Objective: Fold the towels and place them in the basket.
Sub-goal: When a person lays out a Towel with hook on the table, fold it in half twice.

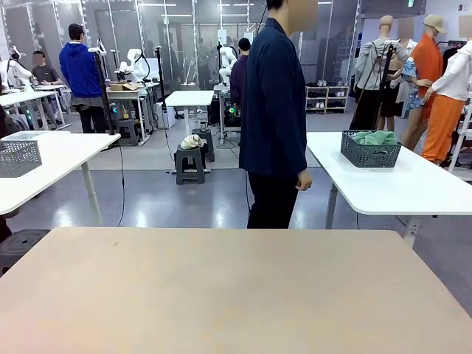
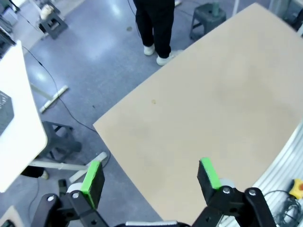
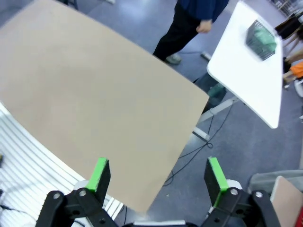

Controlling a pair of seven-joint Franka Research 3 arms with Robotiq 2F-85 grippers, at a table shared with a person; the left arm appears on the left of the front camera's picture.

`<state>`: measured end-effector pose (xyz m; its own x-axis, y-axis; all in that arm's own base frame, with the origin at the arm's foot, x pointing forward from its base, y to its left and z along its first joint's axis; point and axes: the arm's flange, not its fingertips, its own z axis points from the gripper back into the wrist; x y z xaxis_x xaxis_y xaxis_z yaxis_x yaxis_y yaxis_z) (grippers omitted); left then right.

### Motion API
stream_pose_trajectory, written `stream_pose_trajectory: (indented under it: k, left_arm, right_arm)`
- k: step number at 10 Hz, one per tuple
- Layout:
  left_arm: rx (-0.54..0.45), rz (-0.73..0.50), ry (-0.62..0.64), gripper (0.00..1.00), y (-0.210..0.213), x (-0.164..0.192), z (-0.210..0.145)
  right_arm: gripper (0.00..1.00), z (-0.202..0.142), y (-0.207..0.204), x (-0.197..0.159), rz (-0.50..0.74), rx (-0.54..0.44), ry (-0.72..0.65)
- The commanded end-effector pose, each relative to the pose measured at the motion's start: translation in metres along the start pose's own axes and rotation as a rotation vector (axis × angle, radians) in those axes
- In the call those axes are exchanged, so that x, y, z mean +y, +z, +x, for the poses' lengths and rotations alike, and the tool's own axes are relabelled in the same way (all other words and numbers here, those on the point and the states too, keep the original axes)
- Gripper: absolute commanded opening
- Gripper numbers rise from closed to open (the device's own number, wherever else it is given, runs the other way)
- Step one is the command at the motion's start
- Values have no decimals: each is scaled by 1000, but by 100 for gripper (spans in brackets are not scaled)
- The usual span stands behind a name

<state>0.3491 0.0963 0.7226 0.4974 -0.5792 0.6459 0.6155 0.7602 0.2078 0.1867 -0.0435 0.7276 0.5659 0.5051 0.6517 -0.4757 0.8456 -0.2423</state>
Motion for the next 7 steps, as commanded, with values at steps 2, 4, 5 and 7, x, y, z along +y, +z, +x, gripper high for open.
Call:
stream_pose_trajectory:
  k: [2,4,5,7]
  left_arm:
    - [-16,17,-51,100,49,-18,39]
    - [-18,35,-63,100,70,-36,68]
    - [-15,38,-65,100,78,-42,80]
    - [28,36,-69,100,88,-45,82]
  right_arm:
    - [100,8,29,-14,-17,-13,19]
    - [100,13,52,-14,-22,-30,16]
    - [100,14,62,-14,-17,-33,21]
    - [100,14,78,-13,-9,-49,31]
